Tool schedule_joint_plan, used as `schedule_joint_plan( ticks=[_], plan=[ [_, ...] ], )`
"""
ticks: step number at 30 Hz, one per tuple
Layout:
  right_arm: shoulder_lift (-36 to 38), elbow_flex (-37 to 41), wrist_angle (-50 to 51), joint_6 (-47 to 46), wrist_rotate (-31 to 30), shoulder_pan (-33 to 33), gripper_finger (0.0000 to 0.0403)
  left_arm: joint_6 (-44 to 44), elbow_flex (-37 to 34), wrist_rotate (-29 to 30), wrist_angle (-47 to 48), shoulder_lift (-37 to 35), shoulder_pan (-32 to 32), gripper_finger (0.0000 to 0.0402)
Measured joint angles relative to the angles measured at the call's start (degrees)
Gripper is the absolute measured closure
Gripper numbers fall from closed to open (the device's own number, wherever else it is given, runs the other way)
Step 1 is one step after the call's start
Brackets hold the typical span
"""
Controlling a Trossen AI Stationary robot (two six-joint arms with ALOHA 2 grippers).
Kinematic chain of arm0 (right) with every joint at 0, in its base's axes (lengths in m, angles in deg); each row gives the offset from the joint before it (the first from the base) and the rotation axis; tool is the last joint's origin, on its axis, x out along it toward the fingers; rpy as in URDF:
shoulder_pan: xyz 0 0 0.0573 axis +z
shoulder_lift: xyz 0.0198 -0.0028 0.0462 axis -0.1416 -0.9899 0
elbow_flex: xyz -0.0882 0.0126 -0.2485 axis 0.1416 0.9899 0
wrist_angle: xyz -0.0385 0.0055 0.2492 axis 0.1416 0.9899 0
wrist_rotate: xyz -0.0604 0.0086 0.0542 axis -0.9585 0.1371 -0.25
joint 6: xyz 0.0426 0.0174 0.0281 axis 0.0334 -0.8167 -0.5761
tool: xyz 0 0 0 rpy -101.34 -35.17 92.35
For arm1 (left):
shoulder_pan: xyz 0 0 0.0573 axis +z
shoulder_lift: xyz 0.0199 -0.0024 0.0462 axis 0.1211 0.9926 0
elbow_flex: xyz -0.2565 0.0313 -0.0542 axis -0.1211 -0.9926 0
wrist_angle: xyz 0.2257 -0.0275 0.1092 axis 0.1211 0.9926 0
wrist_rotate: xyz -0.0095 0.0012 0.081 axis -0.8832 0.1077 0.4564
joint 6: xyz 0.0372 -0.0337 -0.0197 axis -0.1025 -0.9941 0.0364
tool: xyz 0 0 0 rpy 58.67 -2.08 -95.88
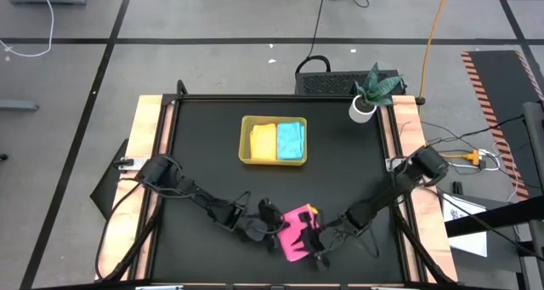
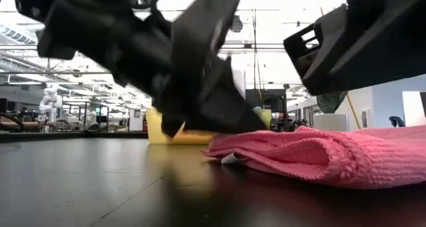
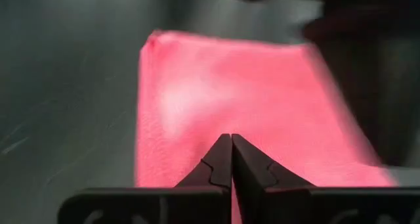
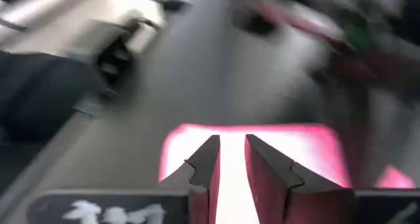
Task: Fold microfiber towels
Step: Fold the pink microfiber cloth
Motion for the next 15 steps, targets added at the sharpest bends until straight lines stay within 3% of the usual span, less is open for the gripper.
schedule_joint_plan(
  ticks=[3,7,11,15],
  plan=[
    [4.1,1.0,7.5,-2.5,-7.2,0.0,0.0342,0.6,0.1,1.0,-0.4,-1.2,-0.7,0.0398],
    [8.1,6.4,8.9,-8.4,-16.0,-0.5,0.0342,1.5,0.1,2.5,-1.2,-1.6,-1.6,0.0387],
    [8.8,14.6,1.2,-14.2,-18.1,-2.4,0.0342,2.2,0.1,1.9,-0.7,-0.5,-1.7,0.0392],
    [8.2,21.9,-5.3,-19.5,-18.2,-5.0,0.0342,-3.4,0.0,1.8,6.5,-0.1,-1.6,0.0397]
  ],
)
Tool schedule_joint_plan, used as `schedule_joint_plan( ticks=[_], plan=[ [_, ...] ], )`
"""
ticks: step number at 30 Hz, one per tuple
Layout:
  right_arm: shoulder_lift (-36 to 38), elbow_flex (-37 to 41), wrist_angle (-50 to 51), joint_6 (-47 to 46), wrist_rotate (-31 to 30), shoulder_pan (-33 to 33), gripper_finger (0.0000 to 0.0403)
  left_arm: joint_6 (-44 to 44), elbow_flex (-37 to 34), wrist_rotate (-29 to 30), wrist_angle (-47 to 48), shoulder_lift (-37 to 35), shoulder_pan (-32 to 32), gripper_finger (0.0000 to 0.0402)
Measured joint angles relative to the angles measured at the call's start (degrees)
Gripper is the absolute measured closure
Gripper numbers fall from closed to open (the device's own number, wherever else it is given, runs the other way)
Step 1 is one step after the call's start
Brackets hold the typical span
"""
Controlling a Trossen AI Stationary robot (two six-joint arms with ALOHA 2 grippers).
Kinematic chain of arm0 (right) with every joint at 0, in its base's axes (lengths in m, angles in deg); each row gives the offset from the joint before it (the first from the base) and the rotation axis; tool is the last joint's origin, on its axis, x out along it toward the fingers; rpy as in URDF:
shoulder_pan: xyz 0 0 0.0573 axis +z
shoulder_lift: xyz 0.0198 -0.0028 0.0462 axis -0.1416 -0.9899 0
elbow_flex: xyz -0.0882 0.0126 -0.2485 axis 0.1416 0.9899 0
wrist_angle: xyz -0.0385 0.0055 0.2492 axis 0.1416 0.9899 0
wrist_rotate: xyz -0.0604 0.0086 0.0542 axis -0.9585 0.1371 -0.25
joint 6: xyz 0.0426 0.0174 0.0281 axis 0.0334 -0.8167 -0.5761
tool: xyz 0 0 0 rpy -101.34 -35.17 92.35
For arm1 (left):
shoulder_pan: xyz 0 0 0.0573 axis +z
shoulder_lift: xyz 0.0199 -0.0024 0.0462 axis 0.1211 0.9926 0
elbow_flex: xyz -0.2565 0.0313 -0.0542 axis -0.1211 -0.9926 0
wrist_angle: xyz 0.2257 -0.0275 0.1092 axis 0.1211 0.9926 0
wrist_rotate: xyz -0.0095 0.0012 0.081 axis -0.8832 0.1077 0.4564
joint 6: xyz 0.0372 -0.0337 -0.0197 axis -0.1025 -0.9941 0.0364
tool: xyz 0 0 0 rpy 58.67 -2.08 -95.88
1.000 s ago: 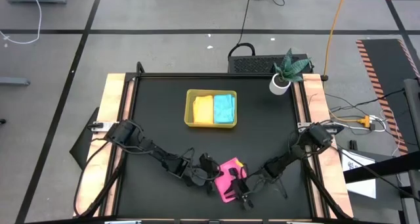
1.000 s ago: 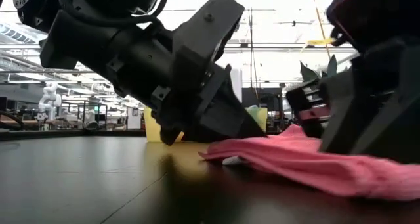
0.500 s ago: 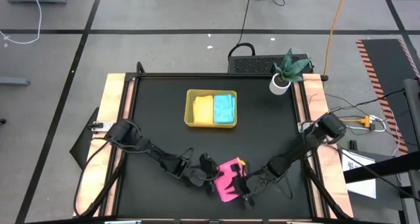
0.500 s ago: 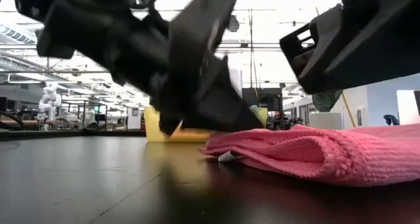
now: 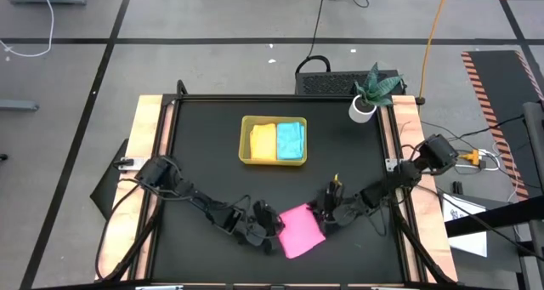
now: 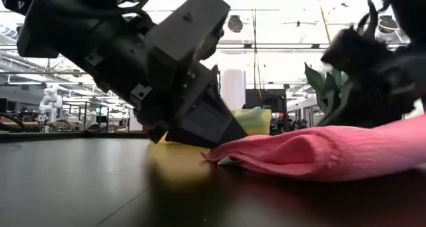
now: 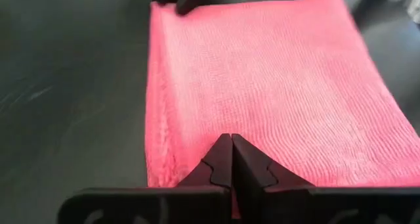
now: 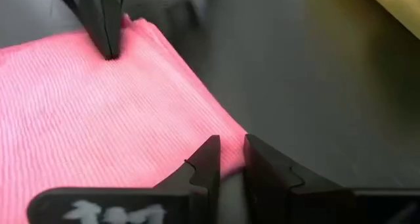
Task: Fold microfiber towels
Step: Fold the pink microfiber cloth
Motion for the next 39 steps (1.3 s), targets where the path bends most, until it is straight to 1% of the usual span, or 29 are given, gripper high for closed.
schedule_joint_plan(
  ticks=[2,6,9,12,13,16,18,19,22,25,30,32,34,36,39],
  plan=[
    [0.2,2.2,-2.8,-1.1,0.0,-0.8,0.0345,-2.4,0.1,0.3,1.7,0.0,0.1,0.0391],
    [1.0,5.4,-7.3,-0.5,-0.2,-0.3,0.0359,-2.8,0.1,0.1,2.5,-0.5,-0.1,0.0388],
    [4.1,6.2,-8.4,1.1,-0.4,1.5,0.0373,-1.8,-0.1,0.2,3.3,-2.2,-0.6,0.0398],
    [7.6,6.4,-8.1,3.8,-1.0,3.7,0.0386,-0.4,0.0,1.5,2.1,-4.5,-1.1,0.0394],
    [8.6,6.3,-8.7,5.4,-0.4,4.5,0.0389,0.4,0.0,2.1,0.9,-4.9,-1.1,0.0391],
    [9.6,5.4,-10.5,11.0,5.0,6.7,0.0390,4.1,0.0,2.7,-4.5,-4.7,-0.8,0.0388],
    [9.3,3.7,-10.5,13.5,8.6,7.7,0.0384,5.8,0.1,2.1,-7.6,-4.0,0.0,0.0395],
    [9.0,2.7,-10.4,14.4,10.3,8.0,0.0378,5.8,0.1,1.8,-7.7,-3.8,0.5,0.0397],
    [6.8,-1.2,-7.4,18.3,14.0,8.5,0.0353,4.2,0.0,1.6,-3.4,-3.6,2.0,0.0395],
    [2.9,-5.2,-6.1,23.5,16.9,8.8,0.0316,0.5,0.0,1.3,2.8,-3.6,3.0,0.0387],
    [-4.9,-11.2,-4.4,33.4,19.8,9.2,0.0250,-0.7,0.1,1.0,3.8,-2.6,3.2,0.0395],
    [-7.2,-12.8,-3.4,36.3,19.8,9.5,0.0233,-0.7,0.0,0.8,4.5,-2.1,3.2,0.0398],
    [-8.7,-14.0,-2.3,37.9,19.1,9.5,0.0225,-1.2,0.0,0.6,4.4,-2.0,3.2,0.0395],
    [-9.6,-14.8,-0.9,38.4,17.5,9.3,0.0226,-1.3,0.0,0.6,4.3,-2.0,3.2,0.0388],
    [-9.9,-14.9,-0.9,39.6,14.0,9.3,0.0245,-1.3,0.0,0.6,4.6,-1.9,3.1,0.0384]
  ],
)
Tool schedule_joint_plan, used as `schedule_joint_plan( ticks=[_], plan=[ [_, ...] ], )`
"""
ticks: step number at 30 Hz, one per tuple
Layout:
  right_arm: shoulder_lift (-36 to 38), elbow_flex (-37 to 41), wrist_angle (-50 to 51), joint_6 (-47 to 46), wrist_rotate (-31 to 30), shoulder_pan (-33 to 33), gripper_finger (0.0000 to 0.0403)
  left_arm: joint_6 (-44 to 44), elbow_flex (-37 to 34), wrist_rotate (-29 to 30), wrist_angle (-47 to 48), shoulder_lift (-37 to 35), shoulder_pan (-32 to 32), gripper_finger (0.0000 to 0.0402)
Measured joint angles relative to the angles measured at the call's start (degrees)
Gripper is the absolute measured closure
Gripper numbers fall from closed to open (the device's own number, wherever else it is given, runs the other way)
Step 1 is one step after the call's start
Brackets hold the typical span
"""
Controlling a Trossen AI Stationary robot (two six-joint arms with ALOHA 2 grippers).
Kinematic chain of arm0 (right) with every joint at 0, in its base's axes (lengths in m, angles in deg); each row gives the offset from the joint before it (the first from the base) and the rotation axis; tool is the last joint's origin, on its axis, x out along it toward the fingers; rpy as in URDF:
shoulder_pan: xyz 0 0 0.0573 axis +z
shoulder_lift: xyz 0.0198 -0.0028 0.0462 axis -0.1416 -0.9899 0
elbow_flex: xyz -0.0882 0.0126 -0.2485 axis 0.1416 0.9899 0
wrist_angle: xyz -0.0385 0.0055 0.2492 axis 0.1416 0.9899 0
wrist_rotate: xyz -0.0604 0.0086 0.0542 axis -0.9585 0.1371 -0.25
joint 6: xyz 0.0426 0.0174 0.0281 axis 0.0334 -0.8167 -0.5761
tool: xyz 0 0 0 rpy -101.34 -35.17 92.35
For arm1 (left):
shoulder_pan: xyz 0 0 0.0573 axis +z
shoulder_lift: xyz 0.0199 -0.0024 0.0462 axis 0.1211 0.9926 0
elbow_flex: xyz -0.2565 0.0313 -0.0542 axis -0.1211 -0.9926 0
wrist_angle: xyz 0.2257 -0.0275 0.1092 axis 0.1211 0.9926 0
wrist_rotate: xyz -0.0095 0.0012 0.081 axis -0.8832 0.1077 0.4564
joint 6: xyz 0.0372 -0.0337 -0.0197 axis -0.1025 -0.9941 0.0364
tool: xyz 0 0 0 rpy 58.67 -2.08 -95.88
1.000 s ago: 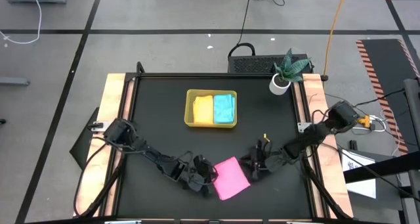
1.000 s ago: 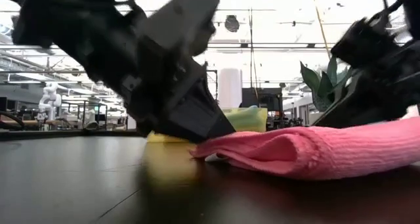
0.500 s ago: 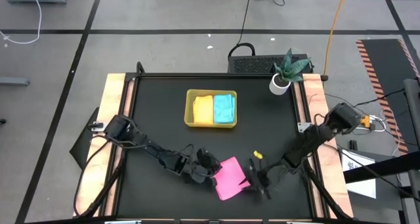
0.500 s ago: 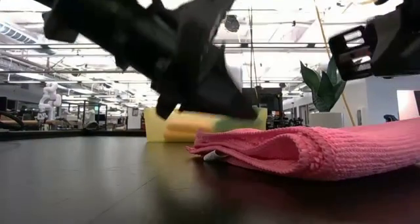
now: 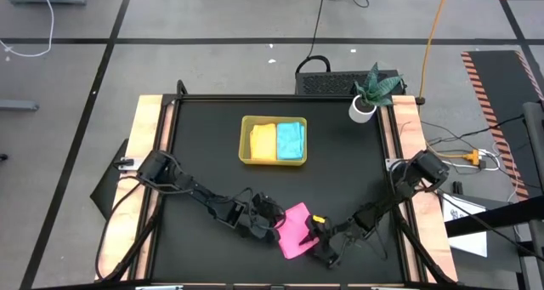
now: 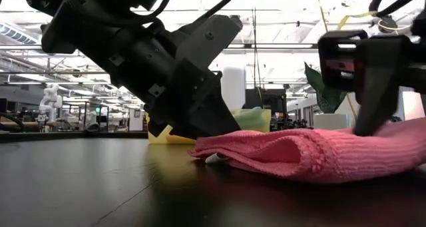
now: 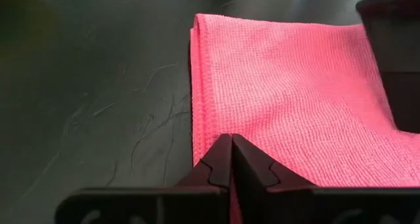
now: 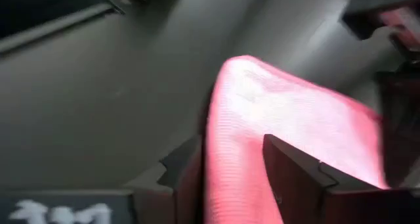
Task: Fold microfiber towels
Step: Fold the pink microfiber cloth
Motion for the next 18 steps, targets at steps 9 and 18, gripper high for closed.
schedule_joint_plan(
  ticks=[9,18],
  plan=[
    [0.0,-0.1,3.2,2.8,-3.1,0.0,0.0337,0.5,0.0,0.0,-0.3,0.0,-0.1,0.0388],
    [2.0,-0.3,4.1,-1.5,1.6,0.5,0.0393,0.7,0.0,-0.3,-0.4,0.0,-0.2,0.0398]
  ],
)
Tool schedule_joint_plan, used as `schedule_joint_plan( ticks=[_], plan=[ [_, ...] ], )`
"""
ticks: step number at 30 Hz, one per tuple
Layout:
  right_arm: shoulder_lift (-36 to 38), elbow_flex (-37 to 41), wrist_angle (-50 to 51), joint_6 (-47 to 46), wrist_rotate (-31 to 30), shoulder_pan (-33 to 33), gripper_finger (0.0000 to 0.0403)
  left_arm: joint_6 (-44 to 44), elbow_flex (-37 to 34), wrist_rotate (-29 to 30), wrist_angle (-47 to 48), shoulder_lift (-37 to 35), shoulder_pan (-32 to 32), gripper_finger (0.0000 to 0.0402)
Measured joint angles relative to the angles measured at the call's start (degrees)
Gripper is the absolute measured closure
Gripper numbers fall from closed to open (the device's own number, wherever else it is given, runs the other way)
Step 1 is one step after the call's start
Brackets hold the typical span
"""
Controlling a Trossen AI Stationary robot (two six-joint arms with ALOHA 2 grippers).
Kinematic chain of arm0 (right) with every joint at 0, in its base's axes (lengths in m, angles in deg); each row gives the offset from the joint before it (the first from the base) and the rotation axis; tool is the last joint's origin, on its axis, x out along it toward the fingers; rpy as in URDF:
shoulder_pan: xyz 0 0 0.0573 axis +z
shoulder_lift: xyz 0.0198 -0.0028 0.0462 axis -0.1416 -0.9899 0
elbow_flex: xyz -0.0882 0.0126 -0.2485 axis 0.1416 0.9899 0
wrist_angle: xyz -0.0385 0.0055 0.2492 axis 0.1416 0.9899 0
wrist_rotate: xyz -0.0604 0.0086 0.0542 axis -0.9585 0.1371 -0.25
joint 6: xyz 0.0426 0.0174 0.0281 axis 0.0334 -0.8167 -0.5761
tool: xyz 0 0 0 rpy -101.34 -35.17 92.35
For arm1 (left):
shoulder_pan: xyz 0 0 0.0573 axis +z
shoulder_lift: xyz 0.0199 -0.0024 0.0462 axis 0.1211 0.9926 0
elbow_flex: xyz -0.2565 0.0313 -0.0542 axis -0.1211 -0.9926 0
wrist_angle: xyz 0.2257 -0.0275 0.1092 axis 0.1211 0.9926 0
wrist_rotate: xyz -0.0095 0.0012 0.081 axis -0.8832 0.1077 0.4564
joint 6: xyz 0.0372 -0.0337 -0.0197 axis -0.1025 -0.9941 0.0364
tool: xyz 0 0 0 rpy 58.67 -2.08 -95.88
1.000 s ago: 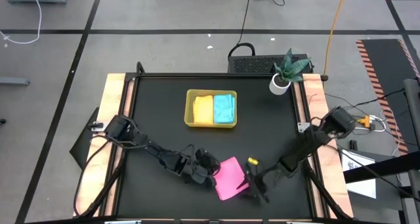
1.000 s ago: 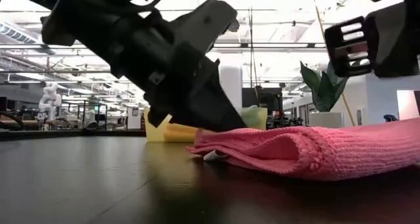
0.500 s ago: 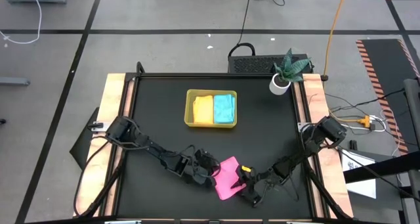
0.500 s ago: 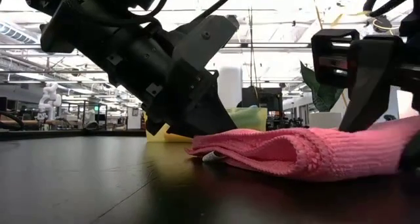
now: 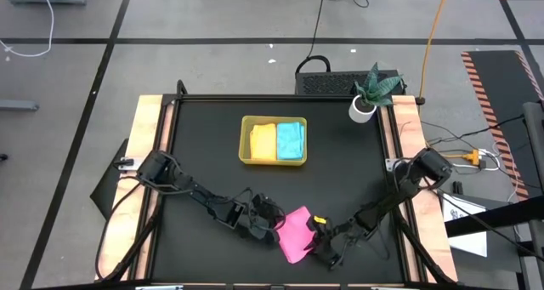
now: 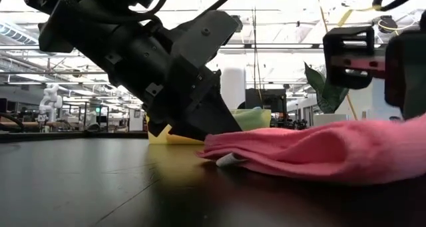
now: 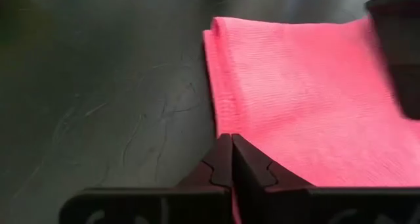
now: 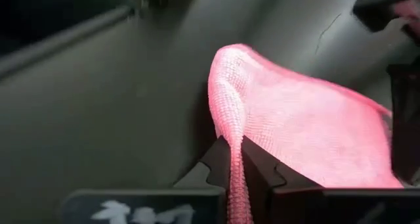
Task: Fold microfiber towels
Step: Fold the pink microfiber cloth
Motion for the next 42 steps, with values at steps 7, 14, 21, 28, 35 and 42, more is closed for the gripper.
schedule_joint_plan(
  ticks=[7,14,21,28,35,42],
  plan=[
    [4.3,0.0,1.1,-6.4,5.8,-1.1,0.0399,0.4,0.1,-0.2,0.3,-1.2,-0.8,0.0387],
    [7.3,0.0,1.9,-13.4,13.4,-7.9,0.0399,0.9,0.0,0.5,1.6,-0.2,-1.1,0.0395],
    [7.4,-0.1,2.4,-19.0,21.8,-16.7,0.0399,3.6,0.1,0.9,-5.7,3.4,-1.1,0.0385],
    [7.5,-0.9,6.5,-22.6,25.2,-22.5,0.0399,5.6,0.1,0.6,-7.5,3.8,-1.1,0.0394],
    [7.1,-0.8,10.1,-24.4,25.1,-23.5,0.0399,6.1,0.1,0.5,-7.5,3.7,-1.3,0.0386],
    [6.0,-0.8,9.2,-24.3,25.1,-23.4,0.0399,6.5,0.0,0.6,0.9,-1.5,-2.0,0.0391]
  ],
)
